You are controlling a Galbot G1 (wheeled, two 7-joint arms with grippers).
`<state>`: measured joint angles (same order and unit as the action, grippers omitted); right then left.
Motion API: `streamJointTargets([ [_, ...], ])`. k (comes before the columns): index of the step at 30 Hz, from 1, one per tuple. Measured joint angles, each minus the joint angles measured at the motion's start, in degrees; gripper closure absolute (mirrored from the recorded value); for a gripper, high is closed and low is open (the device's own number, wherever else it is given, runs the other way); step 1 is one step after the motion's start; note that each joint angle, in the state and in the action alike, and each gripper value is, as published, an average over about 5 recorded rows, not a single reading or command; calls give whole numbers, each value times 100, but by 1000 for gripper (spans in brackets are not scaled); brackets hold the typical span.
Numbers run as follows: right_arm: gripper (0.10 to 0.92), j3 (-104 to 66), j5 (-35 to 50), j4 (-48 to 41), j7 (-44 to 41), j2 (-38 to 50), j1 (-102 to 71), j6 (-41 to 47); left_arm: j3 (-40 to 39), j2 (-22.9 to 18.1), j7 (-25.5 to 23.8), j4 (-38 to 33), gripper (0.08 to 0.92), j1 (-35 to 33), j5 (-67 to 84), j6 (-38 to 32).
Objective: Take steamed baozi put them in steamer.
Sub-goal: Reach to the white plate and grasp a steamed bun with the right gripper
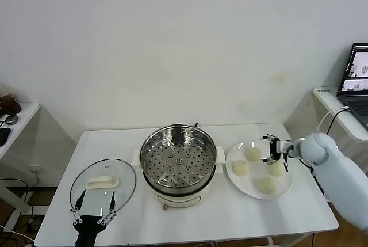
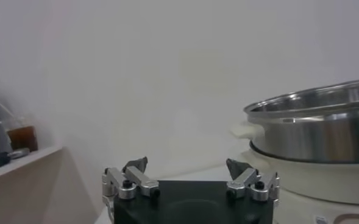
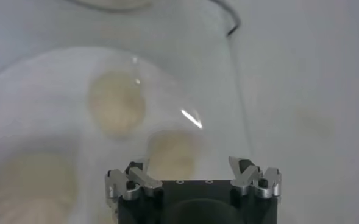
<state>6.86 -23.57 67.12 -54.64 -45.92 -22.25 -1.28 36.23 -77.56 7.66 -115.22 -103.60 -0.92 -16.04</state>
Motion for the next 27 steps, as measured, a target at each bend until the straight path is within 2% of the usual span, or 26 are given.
streamJointTargets([
  [11, 203, 1554, -36, -1114, -585, -436, 1250, 5, 126, -7, 6, 52, 177, 8, -61, -70],
  [27, 219, 2004, -374, -2113, -562, -1158, 1653, -29, 155, -3, 0, 99, 177, 77, -112, -139],
])
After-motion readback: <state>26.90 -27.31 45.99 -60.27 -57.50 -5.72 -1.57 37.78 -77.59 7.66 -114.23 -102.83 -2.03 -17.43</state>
